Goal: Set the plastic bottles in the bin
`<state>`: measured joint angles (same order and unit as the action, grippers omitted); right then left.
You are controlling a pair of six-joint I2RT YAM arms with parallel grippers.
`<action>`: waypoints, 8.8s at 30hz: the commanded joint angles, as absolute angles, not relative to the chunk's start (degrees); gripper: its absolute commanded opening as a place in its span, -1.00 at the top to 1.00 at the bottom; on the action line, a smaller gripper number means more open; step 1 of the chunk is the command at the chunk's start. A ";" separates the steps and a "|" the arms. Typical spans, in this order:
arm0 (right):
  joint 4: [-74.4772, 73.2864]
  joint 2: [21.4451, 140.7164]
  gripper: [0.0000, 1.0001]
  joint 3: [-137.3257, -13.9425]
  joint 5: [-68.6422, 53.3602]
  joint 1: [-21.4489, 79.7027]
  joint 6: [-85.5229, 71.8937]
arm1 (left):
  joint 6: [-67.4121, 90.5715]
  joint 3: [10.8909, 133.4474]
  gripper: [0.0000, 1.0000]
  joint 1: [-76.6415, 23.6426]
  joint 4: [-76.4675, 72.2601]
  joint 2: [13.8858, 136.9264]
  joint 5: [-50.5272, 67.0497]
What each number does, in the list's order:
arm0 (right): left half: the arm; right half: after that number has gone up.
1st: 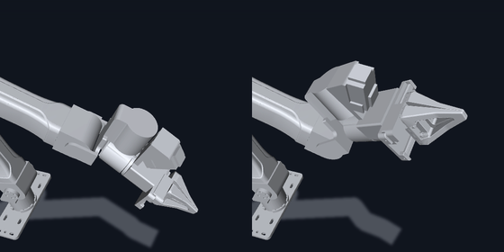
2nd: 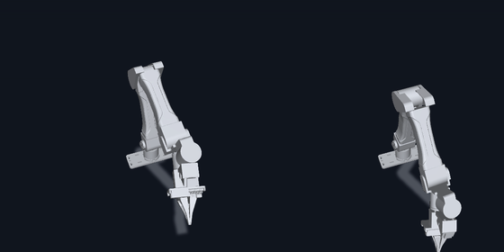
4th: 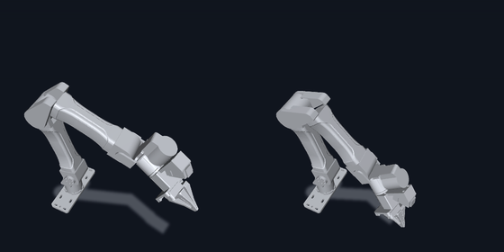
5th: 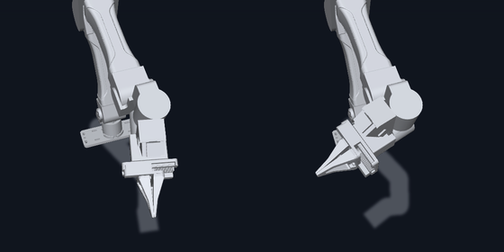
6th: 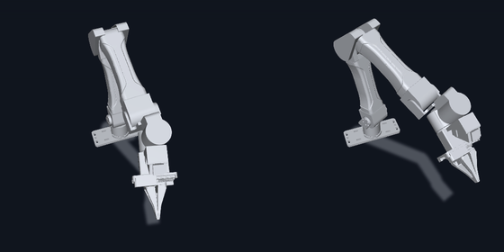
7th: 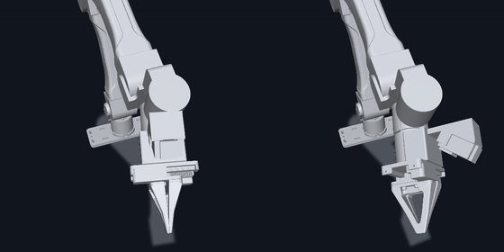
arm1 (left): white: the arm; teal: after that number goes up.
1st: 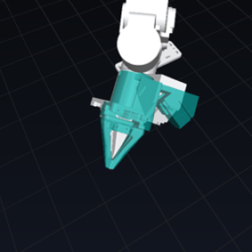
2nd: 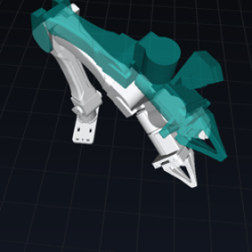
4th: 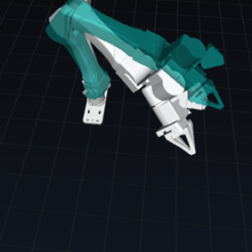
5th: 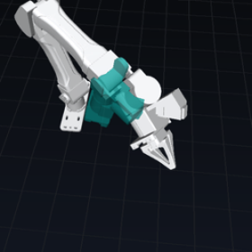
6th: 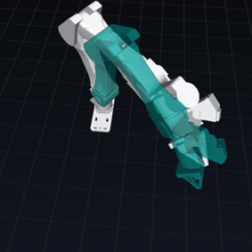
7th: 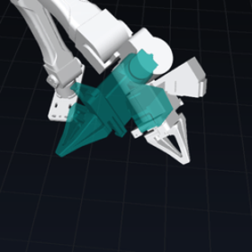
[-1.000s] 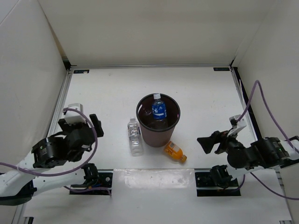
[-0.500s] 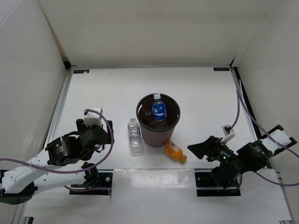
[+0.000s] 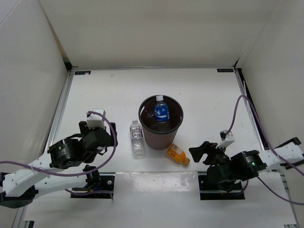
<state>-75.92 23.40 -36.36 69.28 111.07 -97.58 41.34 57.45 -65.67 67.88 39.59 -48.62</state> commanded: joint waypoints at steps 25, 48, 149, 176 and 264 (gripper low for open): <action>-13.90 31.01 -0.80 -19.68 9.75 57.38 -34.98 | 40.96 55.20 -1.00 -65.39 65.74 39.29 -47.37; -8.35 41.93 -0.80 -19.42 24.68 73.73 -36.56 | 40.34 54.76 -1.00 -65.21 65.04 39.55 -46.50; -19.43 79.70 0.59 -90.79 9.59 51.95 -15.91 | 42.63 52.30 -1.00 -65.22 64.77 41.40 -47.11; -20.92 76.67 -0.79 -82.71 14.93 48.96 -16.96 | 42.80 52.12 -1.00 -65.30 64.51 40.69 -46.14; -47.64 24.78 -0.79 -44.74 57.57 80.69 -32.61 | 32.09 67.74 0.26 -30.58 43.07 49.10 -29.26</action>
<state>-49.45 24.38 -45.08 55.81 80.97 -32.60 40.14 60.25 -28.93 41.34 42.26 -23.68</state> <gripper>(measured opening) 0.896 0.873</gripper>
